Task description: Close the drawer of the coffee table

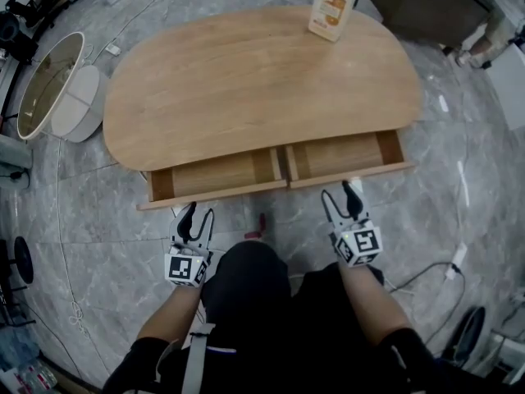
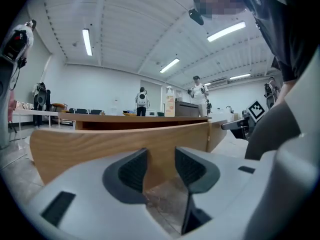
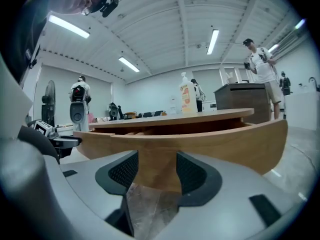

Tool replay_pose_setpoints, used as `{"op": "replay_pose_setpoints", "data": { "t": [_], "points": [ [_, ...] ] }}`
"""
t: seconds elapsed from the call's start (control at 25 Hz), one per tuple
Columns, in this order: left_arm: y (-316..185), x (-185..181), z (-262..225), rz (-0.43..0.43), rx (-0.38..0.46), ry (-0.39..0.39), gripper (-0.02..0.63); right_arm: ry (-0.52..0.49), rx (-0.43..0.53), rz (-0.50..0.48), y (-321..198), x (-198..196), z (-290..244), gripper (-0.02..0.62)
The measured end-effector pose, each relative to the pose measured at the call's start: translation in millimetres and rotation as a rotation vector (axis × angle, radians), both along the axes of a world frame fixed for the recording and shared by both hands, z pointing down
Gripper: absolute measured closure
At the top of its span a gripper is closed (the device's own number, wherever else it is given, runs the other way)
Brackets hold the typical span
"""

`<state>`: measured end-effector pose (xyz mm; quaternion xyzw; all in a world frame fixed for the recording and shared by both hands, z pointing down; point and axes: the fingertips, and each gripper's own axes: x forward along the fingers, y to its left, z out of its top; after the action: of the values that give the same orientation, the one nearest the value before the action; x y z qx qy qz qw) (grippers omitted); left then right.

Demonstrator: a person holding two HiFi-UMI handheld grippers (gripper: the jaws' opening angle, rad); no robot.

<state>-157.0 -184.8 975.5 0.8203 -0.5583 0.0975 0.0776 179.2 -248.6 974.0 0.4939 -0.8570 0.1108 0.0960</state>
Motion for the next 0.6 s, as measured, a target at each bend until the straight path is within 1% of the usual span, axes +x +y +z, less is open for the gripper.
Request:
{"op": "replay_pose_setpoints", "data": {
  "t": [0.12,0.24,0.4,0.48,0.52,0.56,0.6],
  "points": [
    [-4,-3,-1,-0.018,0.002,0.025,0.460,-0.004,0.005,0.033,-6,8,0,0.357],
    [-7,-3,-1,-0.023,0.006,0.035,0.463,-0.011,0.023,0.055,-8,8,-1,0.357],
    [-14,-5,0,-0.025,0.009,0.036,0.463,0.011,0.027,0.057,-7,10,0,0.364],
    [-19,-6,0,-0.029,0.011,0.041,0.463,0.014,0.029,0.070,-8,15,0,0.393],
    [-22,-7,0,-0.031,0.013,0.043,0.463,0.013,0.026,0.077,-10,17,1,0.421],
    [-26,-7,1,-0.032,0.014,0.043,0.463,0.011,0.019,0.081,-13,18,1,0.434],
    [-29,-8,1,-0.032,0.015,0.042,0.462,0.007,0.009,0.080,-19,16,-1,0.433]
  ]
}}
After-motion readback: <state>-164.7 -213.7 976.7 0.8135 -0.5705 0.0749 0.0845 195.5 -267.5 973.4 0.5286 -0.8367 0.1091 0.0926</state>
